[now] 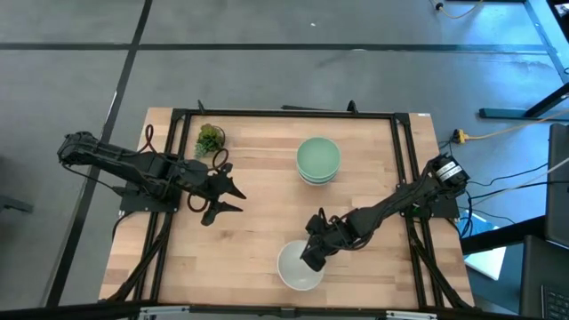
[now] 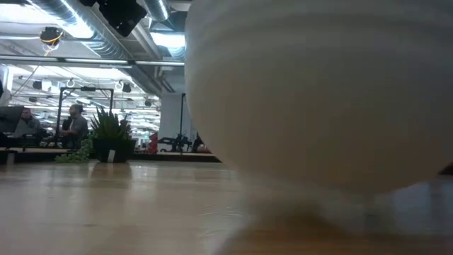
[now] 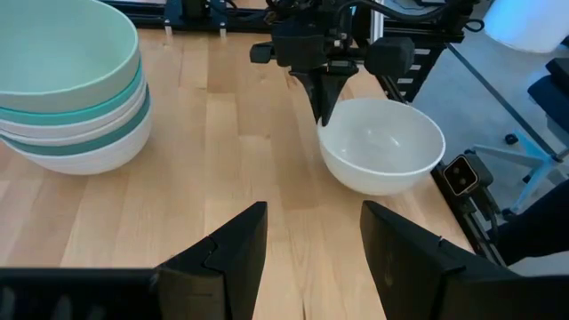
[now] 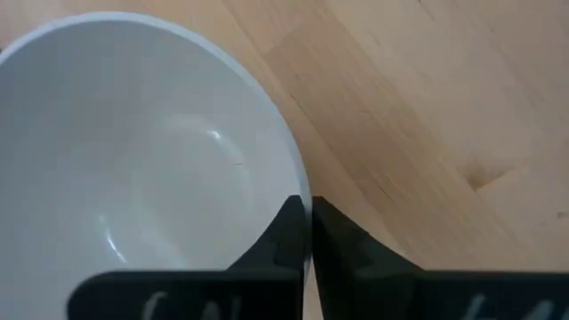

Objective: Nest bowls inside each other
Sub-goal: Stack the white bowl on top of the light green bowl

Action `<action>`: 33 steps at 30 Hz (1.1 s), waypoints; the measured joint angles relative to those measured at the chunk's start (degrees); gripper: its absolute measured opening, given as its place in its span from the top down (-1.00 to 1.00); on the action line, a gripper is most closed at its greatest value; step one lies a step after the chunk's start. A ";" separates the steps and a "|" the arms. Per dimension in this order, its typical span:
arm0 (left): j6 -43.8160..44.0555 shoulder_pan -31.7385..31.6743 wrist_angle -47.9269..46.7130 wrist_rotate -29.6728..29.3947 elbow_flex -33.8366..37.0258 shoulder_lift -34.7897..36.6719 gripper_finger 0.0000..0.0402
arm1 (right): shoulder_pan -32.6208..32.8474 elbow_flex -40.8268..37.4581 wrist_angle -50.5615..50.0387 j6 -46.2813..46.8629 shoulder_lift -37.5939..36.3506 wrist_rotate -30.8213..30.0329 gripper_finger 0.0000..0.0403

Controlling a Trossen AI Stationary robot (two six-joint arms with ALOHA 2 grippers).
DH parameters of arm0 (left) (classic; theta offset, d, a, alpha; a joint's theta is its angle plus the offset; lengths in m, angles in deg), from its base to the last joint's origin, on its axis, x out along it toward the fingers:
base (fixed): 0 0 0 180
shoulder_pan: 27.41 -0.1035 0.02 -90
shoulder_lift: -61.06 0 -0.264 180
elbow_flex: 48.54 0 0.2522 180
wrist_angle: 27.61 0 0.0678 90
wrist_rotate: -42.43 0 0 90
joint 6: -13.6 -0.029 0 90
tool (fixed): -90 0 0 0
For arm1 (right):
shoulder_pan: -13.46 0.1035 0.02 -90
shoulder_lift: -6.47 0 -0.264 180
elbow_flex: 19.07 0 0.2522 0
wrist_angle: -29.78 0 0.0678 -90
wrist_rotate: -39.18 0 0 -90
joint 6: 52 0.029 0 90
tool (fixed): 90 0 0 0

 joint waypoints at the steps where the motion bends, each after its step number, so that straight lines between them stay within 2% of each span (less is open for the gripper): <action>1: 0.01 0.00 -0.14 0.00 0.00 0.00 0.12 | 0.00 0.00 -0.06 -0.02 0.00 0.00 0.96; 13: -0.30 0.00 -1.79 -0.02 0.00 0.00 0.12 | -1.74 0.00 -2.66 -2.01 -2.56 -0.05 0.96; 23: -0.44 0.00 -1.96 -0.02 0.00 0.00 0.12 | -6.24 0.64 -13.86 -5.85 -15.23 -2.68 0.96; 26: -0.45 0.00 -1.96 -0.02 0.00 0.00 0.12 | -8.48 4.81 -22.38 -8.14 -18.22 -5.04 0.96; 30: -0.46 0.00 -1.96 -0.02 0.00 0.00 0.12 | -12.78 14.65 -35.66 -12.38 -19.26 -6.46 0.96; 33: -0.46 0.00 -1.96 -0.04 0.00 0.00 0.12 | -16.45 21.56 -41.88 -17.67 -19.24 -8.77 0.96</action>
